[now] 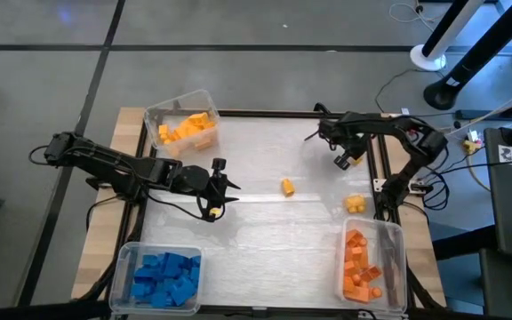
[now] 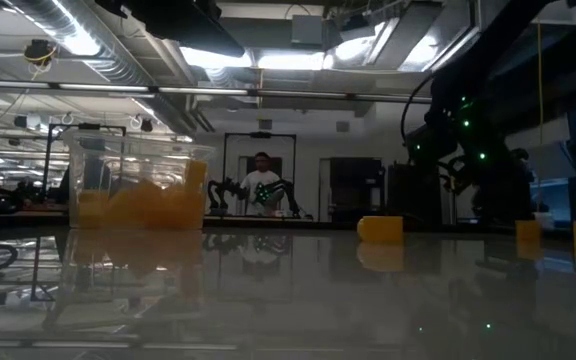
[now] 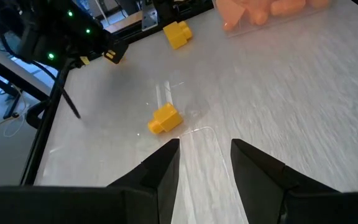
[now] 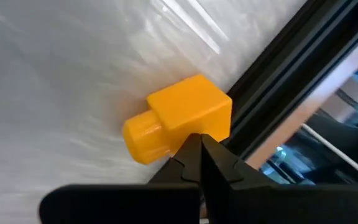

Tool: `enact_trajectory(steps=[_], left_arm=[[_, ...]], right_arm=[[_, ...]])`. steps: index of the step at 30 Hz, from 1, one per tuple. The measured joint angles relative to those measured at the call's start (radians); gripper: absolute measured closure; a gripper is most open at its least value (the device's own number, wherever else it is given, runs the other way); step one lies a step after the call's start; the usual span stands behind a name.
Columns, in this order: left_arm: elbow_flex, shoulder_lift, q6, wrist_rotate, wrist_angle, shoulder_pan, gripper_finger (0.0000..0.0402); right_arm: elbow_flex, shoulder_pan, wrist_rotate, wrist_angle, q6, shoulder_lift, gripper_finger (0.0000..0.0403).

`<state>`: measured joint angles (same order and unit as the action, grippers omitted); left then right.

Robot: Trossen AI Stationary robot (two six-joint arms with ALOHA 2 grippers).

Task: Sort blocks
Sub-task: Move the yellow game piece to the left

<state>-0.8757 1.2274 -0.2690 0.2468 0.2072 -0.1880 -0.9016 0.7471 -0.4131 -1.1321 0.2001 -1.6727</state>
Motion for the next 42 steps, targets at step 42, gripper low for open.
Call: enact_trajectory(steps=[42], left_arm=[[0.001, 0.0, -0.019, 0.0, 0.022, 0.0, 0.0268]], right_arm=[[-0.28, -0.496, 0.433, 0.293, -0.029, -0.075, 0.0402]])
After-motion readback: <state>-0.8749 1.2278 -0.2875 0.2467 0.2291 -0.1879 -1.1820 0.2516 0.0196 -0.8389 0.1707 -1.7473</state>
